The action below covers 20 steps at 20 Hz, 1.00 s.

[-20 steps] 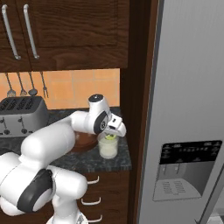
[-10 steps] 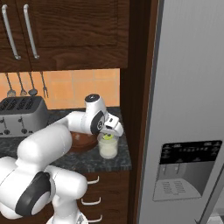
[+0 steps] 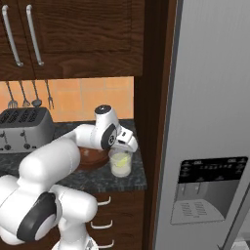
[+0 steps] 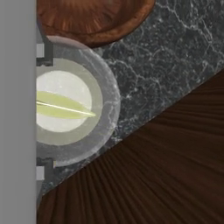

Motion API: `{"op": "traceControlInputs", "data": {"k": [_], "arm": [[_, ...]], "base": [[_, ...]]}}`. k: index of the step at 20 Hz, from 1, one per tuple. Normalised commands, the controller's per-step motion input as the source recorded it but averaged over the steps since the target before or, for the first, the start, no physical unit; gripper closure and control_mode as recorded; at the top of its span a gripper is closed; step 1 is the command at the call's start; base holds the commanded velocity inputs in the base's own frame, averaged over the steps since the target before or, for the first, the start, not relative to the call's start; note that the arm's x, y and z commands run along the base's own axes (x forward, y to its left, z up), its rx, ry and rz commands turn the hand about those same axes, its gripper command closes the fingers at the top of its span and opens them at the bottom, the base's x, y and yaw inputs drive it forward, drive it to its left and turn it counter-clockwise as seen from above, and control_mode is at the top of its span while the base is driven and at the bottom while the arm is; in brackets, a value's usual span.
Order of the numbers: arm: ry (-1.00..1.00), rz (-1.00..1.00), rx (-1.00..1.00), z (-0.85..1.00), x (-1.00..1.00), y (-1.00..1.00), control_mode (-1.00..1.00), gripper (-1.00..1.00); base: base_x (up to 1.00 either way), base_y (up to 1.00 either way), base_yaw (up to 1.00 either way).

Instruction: Grab a lemon wedge from the fridge and one ice cube from the ice bowl, and put them in the glass of lemonade.

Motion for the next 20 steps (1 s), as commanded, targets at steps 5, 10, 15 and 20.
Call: {"op": "traceControlInputs", "data": {"k": [5,10,15,20], "arm": [[-0.09,0.00,0.03,0.21,-0.05,0.00,-1.00,-1.00],[-0.22,0.01,0.03,0.27,-0.33,0.17,-1.00,-1.00],[-0.06,0.18,0.00,0.12,-0.25,0.37,-1.00,-1.00],[0.03,0.27,-0.02,-0.02,-0.14,0.91,-1.00,-1.00]], "base": [[0.00,0.00,0.00],[0.00,0.00,0.00],[0.00,0.00,0.00],[0.00,0.00,0.00]]}}
